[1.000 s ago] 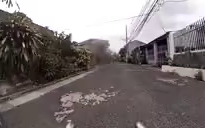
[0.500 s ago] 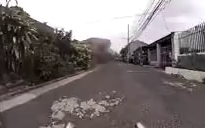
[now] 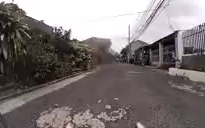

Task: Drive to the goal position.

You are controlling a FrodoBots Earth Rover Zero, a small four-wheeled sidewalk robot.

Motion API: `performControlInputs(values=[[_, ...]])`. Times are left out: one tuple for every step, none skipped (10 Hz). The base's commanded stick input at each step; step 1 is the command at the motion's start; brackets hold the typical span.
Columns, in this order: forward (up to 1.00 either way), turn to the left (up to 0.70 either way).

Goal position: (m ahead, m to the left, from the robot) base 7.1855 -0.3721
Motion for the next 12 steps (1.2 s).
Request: performControlInputs(values=[[0.7,0.0],[0.7,0.0],[0.7,0.0],[0.7,0.0],[0.7,0.0],[0.7,0.0],[0.7,0.0],[0.7,0.0],[0.7,0.0],[0.7,0.0],[0.7,0.0],[0.7,0.0]])
